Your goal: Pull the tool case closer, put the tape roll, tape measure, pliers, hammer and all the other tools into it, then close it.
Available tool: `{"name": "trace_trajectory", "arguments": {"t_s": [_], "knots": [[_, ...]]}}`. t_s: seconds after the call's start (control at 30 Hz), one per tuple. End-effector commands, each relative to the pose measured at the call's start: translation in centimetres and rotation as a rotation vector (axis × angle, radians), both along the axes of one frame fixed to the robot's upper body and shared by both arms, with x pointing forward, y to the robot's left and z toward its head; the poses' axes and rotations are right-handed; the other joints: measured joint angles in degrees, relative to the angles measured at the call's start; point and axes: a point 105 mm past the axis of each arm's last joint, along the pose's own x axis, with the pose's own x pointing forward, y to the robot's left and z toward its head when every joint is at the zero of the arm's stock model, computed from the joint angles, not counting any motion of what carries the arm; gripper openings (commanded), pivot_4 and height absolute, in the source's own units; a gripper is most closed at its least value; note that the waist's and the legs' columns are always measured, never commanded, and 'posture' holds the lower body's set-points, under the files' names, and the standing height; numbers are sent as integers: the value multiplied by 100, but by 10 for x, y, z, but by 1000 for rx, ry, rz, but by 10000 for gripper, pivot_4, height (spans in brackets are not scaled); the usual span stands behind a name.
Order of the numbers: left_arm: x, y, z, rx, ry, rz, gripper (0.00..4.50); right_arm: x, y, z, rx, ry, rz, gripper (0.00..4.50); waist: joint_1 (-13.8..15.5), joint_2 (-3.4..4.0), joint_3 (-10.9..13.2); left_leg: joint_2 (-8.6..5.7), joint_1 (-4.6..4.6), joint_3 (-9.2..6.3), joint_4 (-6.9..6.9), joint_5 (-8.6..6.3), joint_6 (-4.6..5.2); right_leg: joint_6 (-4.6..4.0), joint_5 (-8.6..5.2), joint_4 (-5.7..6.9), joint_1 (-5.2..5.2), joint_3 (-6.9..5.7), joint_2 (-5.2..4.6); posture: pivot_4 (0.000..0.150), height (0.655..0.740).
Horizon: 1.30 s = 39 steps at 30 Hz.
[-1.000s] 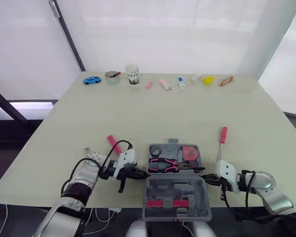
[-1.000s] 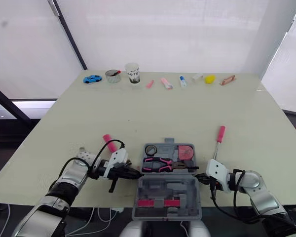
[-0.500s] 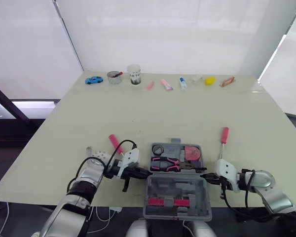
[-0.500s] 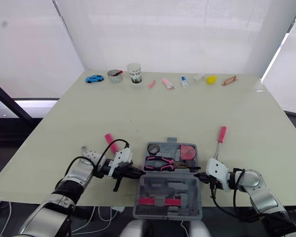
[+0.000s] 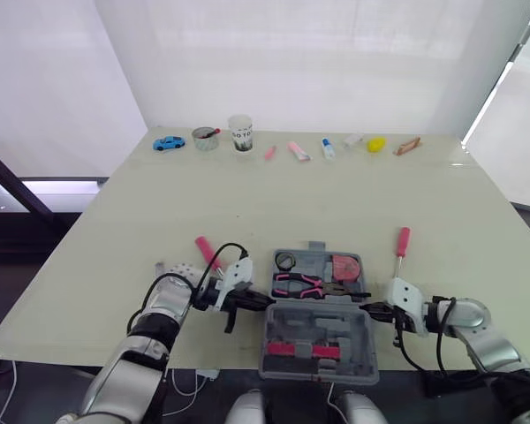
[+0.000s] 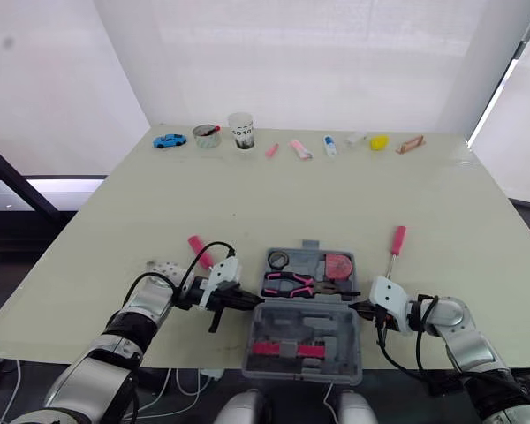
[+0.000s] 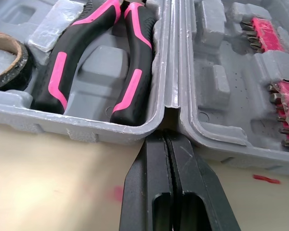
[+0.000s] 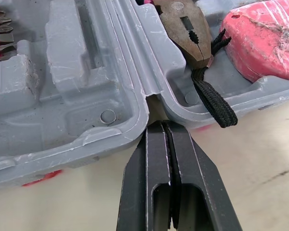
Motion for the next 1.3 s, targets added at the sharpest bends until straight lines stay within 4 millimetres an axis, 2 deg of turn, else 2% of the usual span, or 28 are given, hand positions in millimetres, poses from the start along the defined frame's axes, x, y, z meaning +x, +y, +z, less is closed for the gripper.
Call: {"name": "trace_trajectory", "arguments": {"t_s": [0.03, 0.47, 0.87, 1.03, 1.3], "knots": [[8, -10, 11, -33, -51, -12, 558, 10, 10, 17, 42, -84, 18, 0, -4, 0, 0, 0, 0, 0, 0, 0, 0, 0, 0, 0, 0, 0, 0, 1500, 7400], [20, -8, 15, -18, -72, 21, 558, 24, 22, 19, 61, -121, -1, 0, -23, 0, 0, 0, 0, -2, 0, 0, 0, 0, 0, 2, -1, -1, 2, 1500, 7400], [17, -7, 19, -49, -57, 23, 558, 20, 35, 18, 82, -128, -4, 0, -37, 0, 0, 1, -2, -2, -1, 0, 0, 0, 0, 2, -3, 0, 2, 1500, 7400], [15, -15, 22, -43, -58, 15, 558, 18, 36, 18, 84, -123, 0, 0, -34, 1, 1, 1, -4, -2, -2, 0, 0, -1, 0, 0, -4, 0, 3, 1500, 7400], [16, -18, 20, 6, -40, 113, 558, 19, 42, 20, 97, -131, -6, 0, -31, 1, 1, 1, -3, -2, -2, 0, 0, 0, 0, 2, -4, 1, 3, 1500, 7400]]}}
